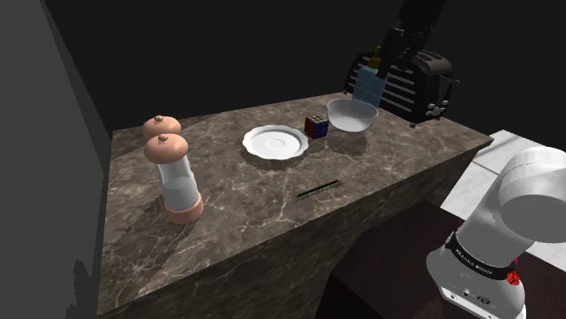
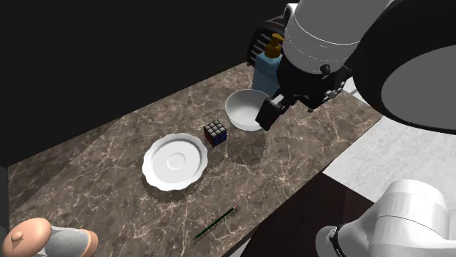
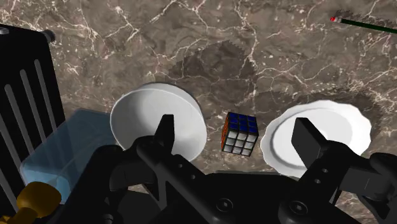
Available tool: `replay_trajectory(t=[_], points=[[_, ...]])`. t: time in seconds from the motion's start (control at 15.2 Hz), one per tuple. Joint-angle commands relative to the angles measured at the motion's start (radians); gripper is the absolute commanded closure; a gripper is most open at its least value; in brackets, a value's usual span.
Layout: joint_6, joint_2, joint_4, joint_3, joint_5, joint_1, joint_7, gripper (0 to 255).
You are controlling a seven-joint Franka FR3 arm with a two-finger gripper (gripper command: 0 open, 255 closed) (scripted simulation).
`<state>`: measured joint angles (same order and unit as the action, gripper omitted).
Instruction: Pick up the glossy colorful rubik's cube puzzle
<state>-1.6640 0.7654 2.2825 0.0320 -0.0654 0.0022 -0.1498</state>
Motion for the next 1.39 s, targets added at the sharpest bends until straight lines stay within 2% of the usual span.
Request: replay_trajectory(t=[0.0, 0.66, 1.19, 1.32], points=[[0.000, 0.000, 0.000, 0.000, 0.000, 0.000, 0.000, 0], [-0.220, -0.342, -0.048, -0.031, 0.024, 0.010, 0.043, 0], [-0.338, -0.645, -0.172, -0.044, 0.059, 0.019, 0.086, 0], [-0.360, -0.682, -0.180, -0.045, 0.063, 0.020, 0.091, 0]])
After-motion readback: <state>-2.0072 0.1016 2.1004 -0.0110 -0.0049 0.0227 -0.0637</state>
